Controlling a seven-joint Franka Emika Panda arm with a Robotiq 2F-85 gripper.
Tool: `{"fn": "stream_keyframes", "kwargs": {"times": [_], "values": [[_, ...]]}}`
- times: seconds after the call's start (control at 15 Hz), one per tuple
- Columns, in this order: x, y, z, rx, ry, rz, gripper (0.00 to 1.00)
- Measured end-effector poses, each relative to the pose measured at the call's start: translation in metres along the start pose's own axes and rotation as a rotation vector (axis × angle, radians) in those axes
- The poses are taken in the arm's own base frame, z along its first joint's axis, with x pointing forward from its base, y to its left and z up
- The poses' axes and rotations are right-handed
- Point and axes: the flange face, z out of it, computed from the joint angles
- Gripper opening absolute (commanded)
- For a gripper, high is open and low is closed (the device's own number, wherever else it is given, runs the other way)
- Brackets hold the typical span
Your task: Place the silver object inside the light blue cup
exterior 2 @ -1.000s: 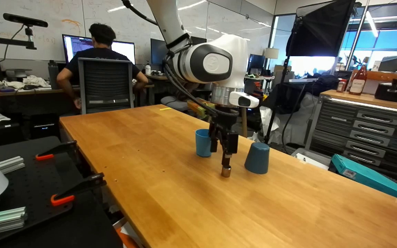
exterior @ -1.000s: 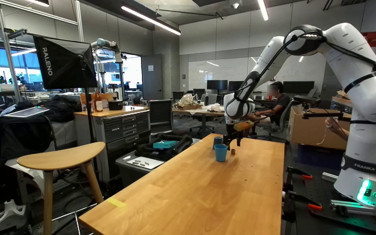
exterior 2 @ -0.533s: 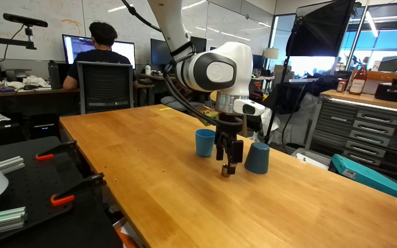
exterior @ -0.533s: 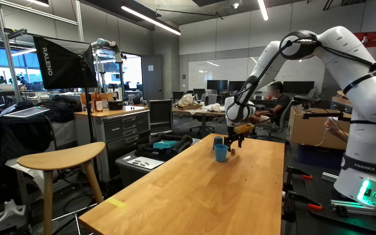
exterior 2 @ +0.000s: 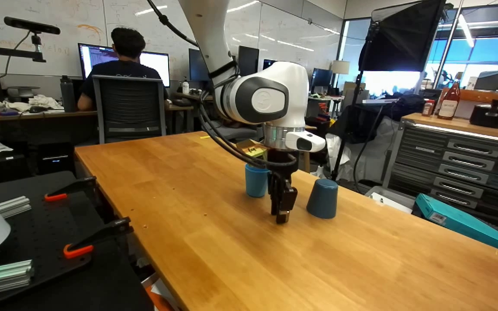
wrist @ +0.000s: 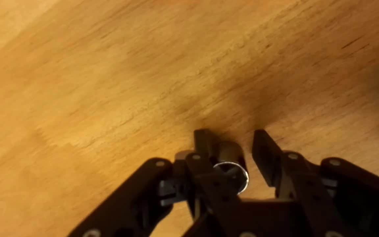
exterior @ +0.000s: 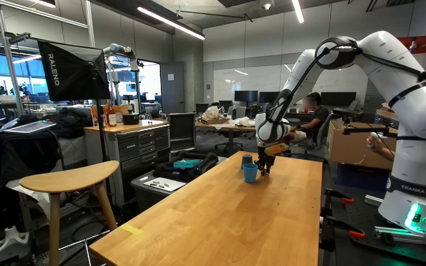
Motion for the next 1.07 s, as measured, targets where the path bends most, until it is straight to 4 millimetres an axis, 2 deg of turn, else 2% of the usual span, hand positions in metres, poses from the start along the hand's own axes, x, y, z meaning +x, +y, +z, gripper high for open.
{"fn": "stream_keyframes", "kwargs": {"times": [0.13,0.4,0.47,0.6,0.87,1.07], "values": [[0.0,-0.002,-0.001,0.004,0.018,0.003,0.0],[0.001,-0.004,0.0,0.005,0.048,0.003,0.01],[0.0,-0.005,0.0,0.005,0.048,0.0,0.27],[0.001,-0.005,0.0,0.004,0.05,-0.001,0.3],[0.01,-0.002,-0.007,0.002,0.051,0.005,0.62],[0.026,0.003,-0.013,-0.002,0.032,0.025,0.84]]}}
